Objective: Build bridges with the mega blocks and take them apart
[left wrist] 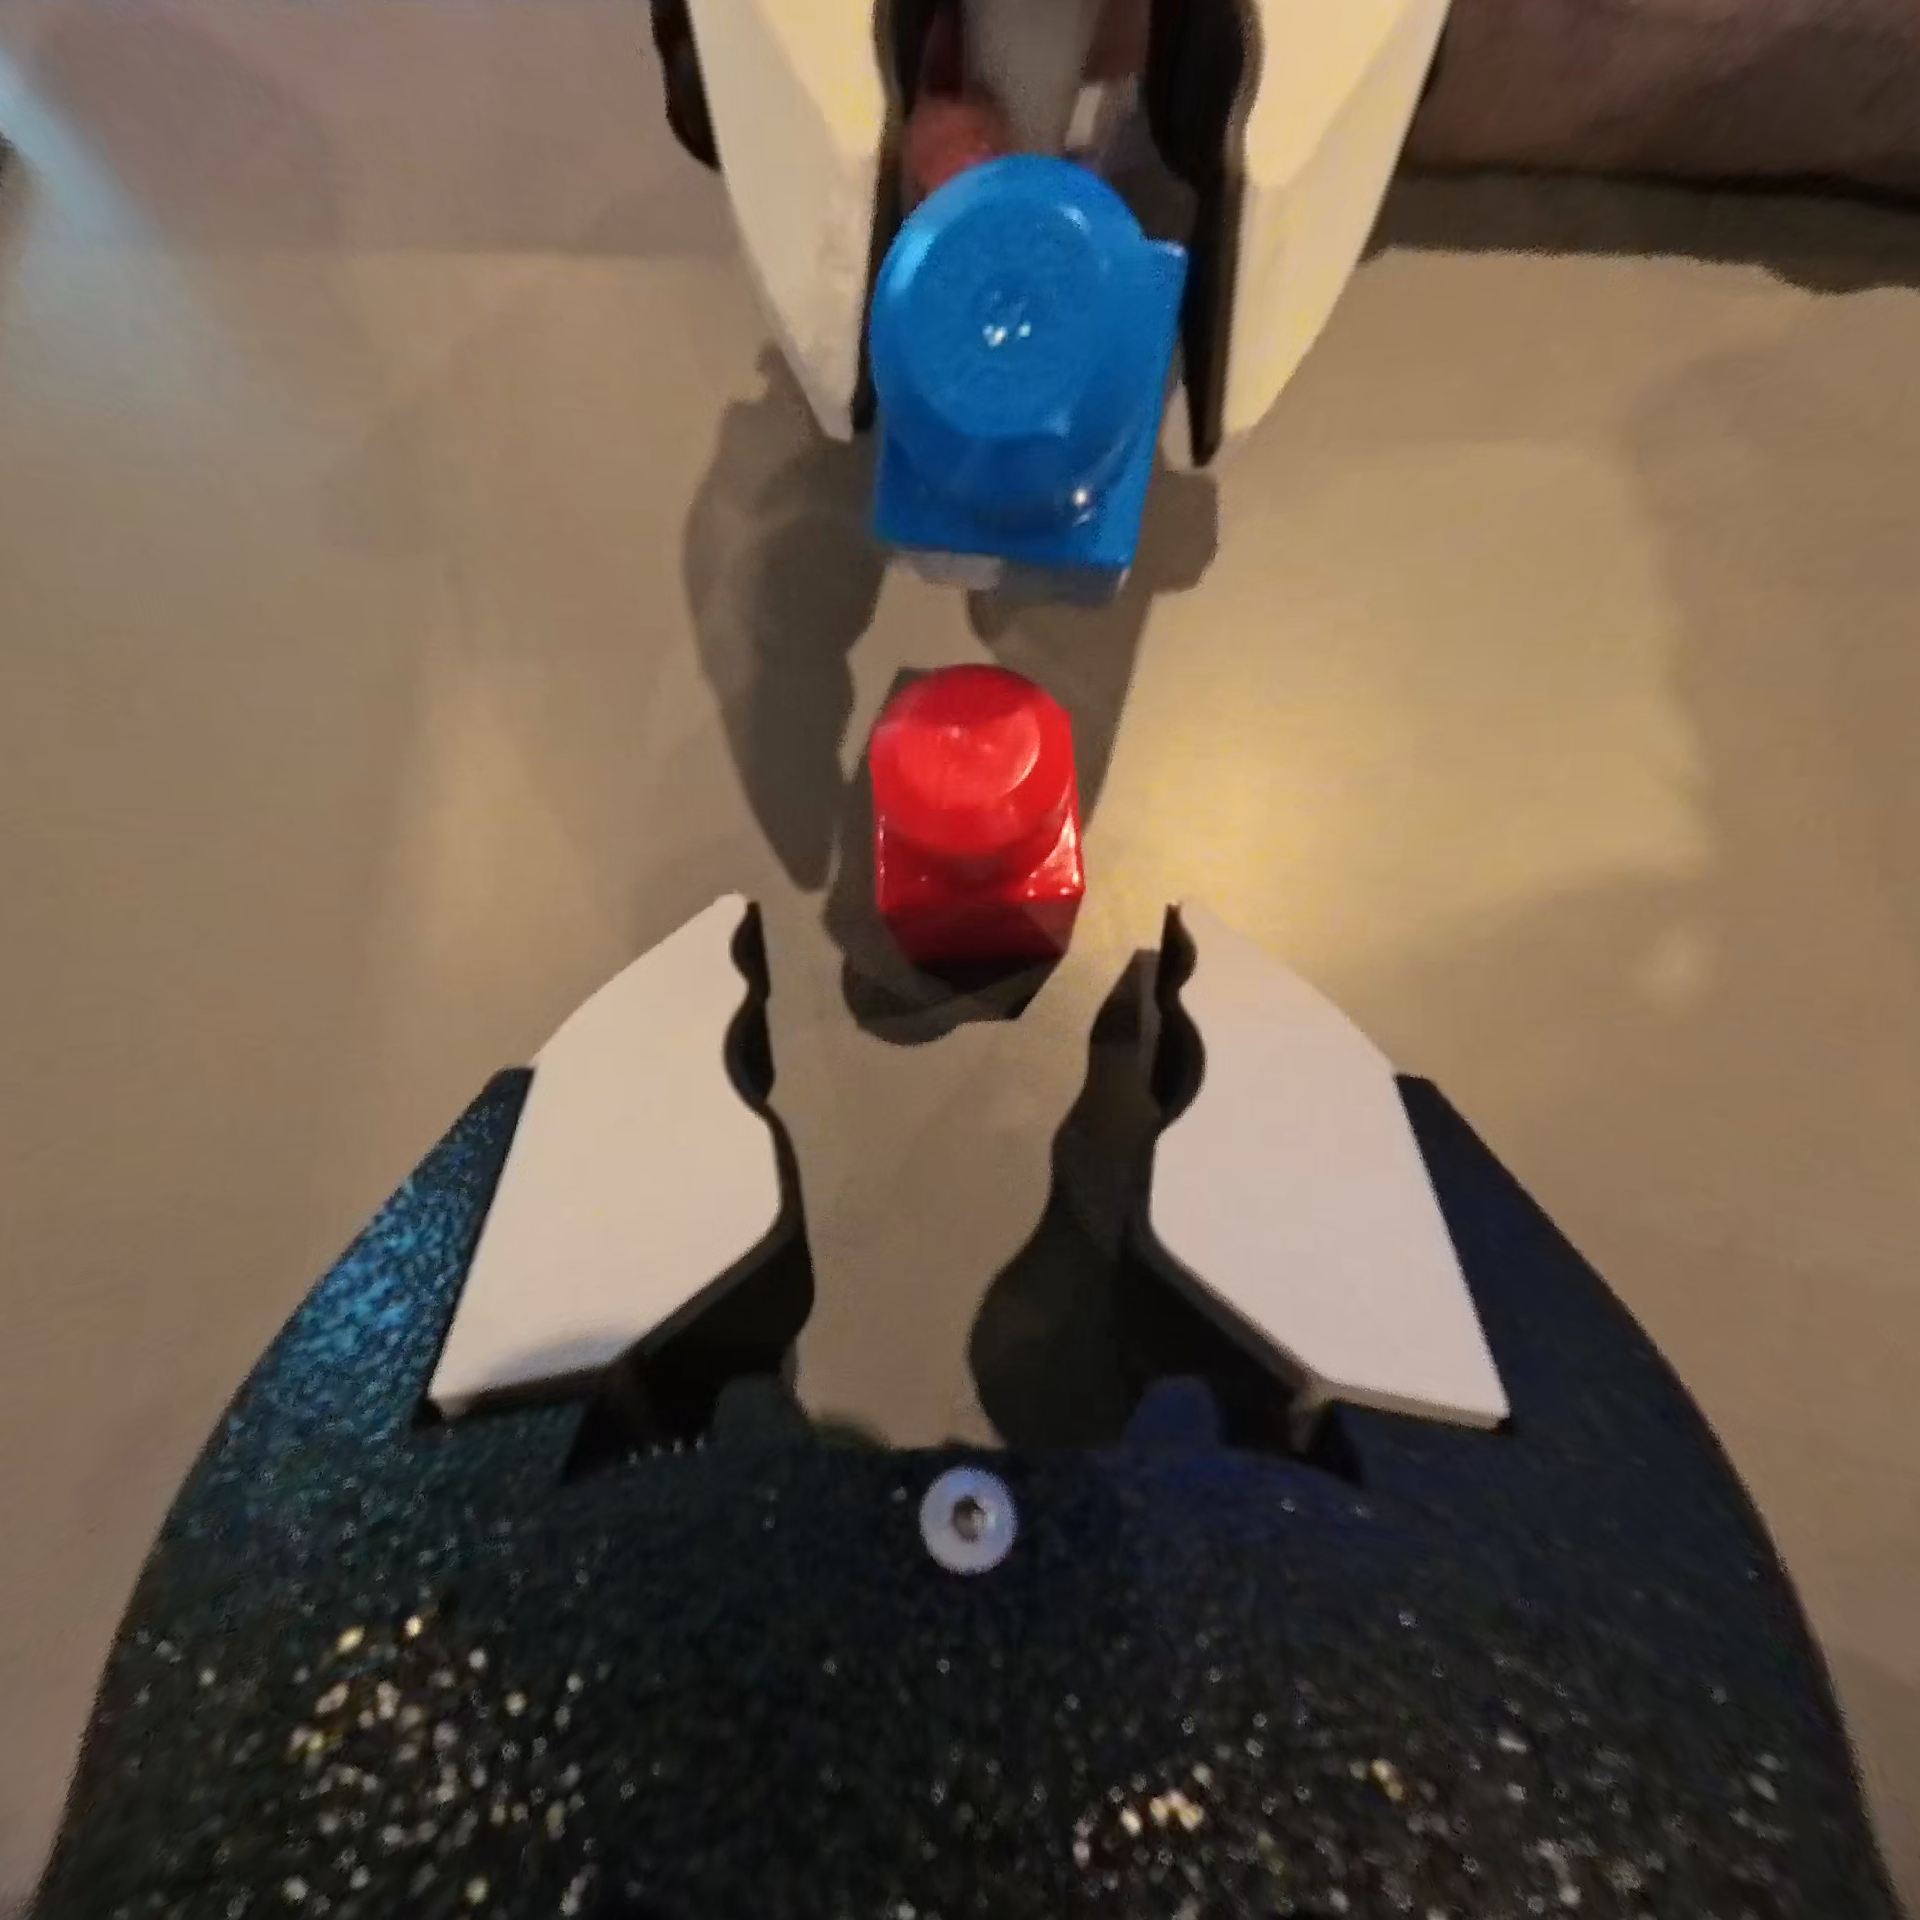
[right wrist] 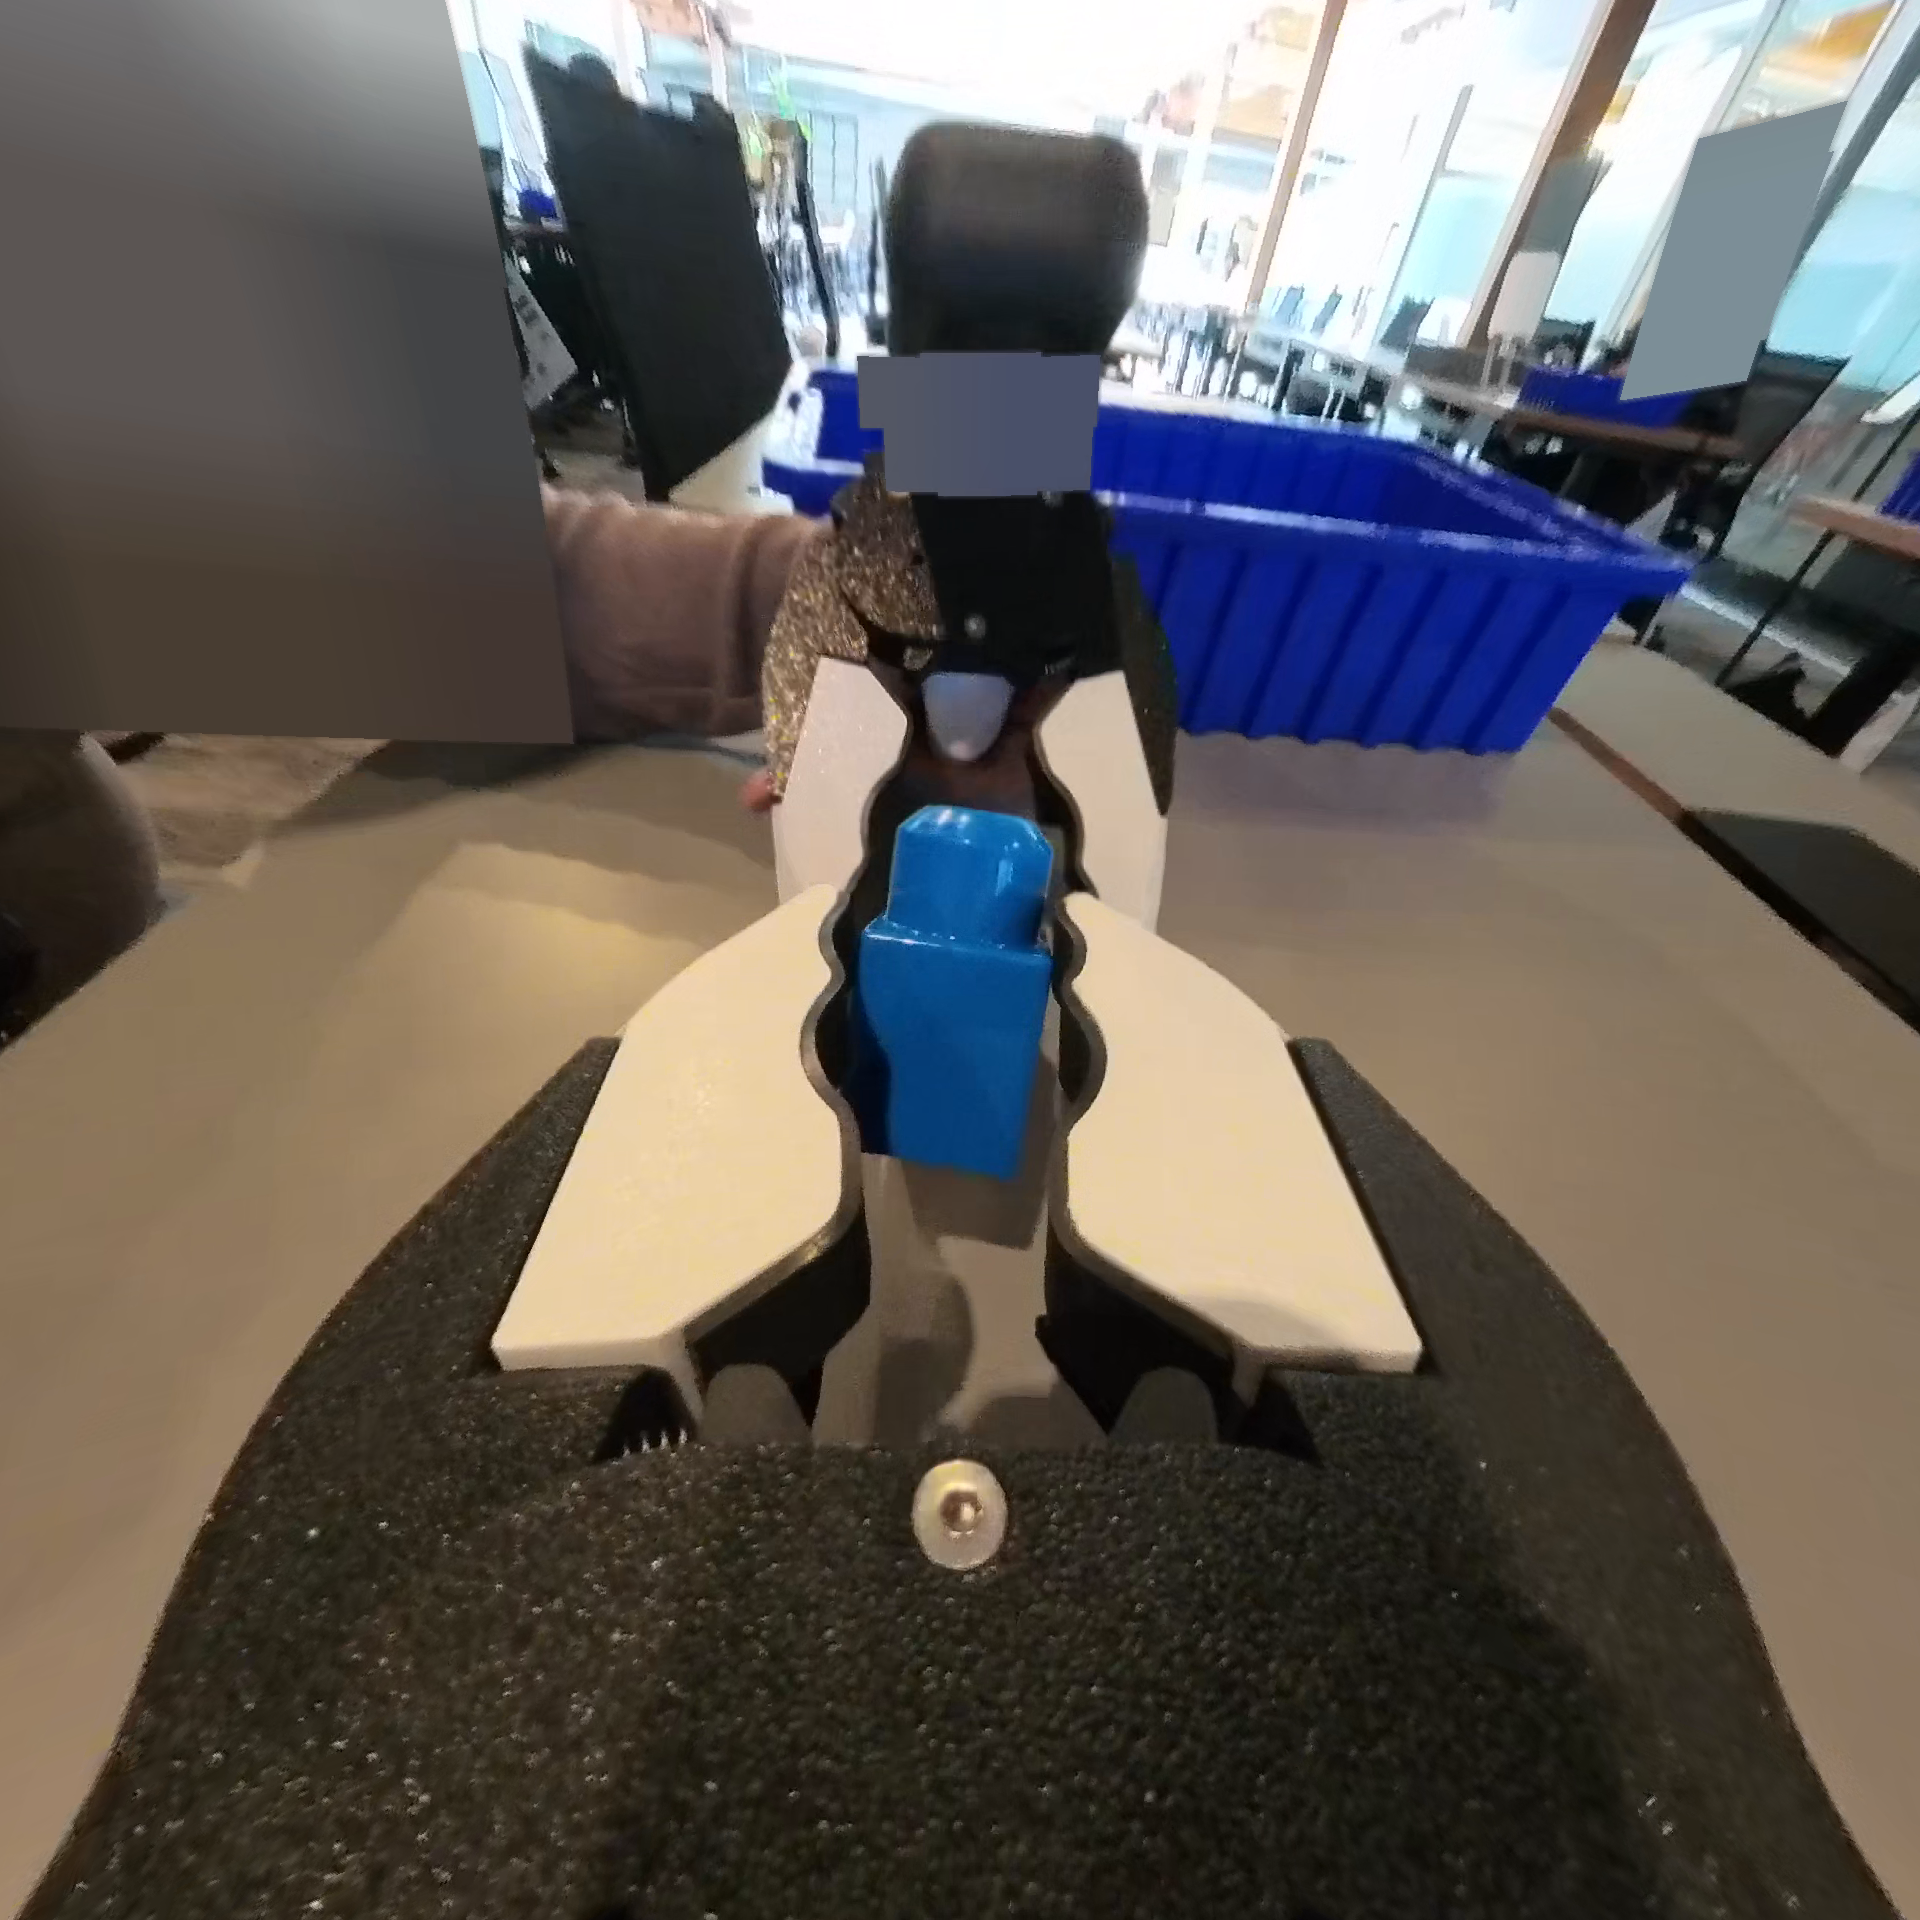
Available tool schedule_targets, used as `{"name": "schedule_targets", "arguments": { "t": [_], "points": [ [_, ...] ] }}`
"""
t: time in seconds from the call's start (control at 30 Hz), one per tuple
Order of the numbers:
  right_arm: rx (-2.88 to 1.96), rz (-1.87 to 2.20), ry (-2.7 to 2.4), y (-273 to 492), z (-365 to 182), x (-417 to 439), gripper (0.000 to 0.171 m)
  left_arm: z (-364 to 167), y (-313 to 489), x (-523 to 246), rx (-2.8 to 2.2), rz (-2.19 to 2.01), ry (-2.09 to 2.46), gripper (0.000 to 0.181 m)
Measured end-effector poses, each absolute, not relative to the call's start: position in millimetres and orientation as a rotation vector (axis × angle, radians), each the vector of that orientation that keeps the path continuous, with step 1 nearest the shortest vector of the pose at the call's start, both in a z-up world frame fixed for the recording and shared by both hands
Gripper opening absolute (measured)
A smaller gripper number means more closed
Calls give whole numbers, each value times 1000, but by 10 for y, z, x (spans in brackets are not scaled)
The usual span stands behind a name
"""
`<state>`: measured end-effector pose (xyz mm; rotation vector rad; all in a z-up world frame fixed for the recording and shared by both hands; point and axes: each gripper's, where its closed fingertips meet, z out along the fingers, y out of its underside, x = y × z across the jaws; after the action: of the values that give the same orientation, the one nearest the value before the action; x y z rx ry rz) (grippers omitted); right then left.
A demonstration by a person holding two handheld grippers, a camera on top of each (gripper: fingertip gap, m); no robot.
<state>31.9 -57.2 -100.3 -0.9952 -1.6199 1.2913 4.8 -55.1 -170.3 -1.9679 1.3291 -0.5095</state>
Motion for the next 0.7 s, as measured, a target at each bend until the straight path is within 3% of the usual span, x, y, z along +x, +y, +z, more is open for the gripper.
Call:
{"name": "schedule_targets", "arguments": {
  "t": [0.33,0.5,0.7],
  "points": [
    [-716,1536,-1395,-791,-373,430,36,-932,-659,508,-1587,-613,1193,71],
    [-702,1532,-1406,-815,-368,441,36,-763,-695,604,-1490,-641,1143,39],
    [-804,1321,-1506,-706,-556,400,41,-923,-629,500,-1625,-565,1170,36]
  ]
}}
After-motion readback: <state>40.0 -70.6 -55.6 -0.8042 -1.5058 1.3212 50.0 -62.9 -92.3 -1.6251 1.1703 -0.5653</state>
